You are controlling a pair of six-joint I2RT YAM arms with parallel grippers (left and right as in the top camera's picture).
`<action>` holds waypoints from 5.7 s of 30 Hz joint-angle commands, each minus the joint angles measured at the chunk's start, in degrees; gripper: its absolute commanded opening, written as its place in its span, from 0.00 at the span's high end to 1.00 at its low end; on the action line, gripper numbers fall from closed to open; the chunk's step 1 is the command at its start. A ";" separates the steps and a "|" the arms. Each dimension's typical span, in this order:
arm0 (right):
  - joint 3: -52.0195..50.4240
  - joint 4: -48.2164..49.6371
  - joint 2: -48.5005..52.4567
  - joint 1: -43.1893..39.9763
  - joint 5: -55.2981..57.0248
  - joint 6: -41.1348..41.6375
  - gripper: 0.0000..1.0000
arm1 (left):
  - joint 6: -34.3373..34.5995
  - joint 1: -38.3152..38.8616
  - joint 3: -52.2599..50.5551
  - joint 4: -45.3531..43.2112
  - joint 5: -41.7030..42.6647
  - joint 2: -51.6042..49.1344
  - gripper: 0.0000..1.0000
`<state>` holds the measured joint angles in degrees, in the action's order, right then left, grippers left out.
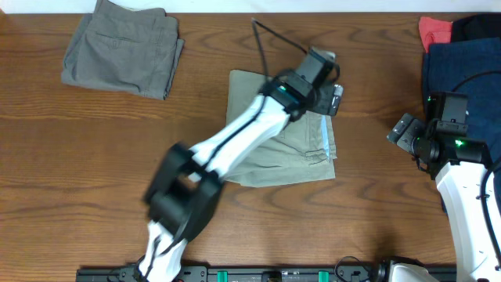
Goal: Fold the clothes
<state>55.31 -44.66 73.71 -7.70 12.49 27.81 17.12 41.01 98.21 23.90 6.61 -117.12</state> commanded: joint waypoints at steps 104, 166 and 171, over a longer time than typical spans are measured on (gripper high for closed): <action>0.02 0.09 -0.09 0.55 0.96 -0.66 0.01 | -37.20 -45.57 1.03 -12.92 -10.78 0.15 0.94; 0.02 0.09 -0.09 0.55 0.96 -0.66 0.01 | -17.27 -61.70 -1.79 -16.59 -6.71 -14.45 0.68; 0.02 0.09 -0.09 0.55 0.96 -0.66 0.01 | -17.25 -64.30 -1.77 -14.16 -12.07 -15.02 0.69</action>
<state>55.31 -44.71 73.71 -7.70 12.49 27.81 -0.34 -21.28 96.99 8.84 -0.93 -131.76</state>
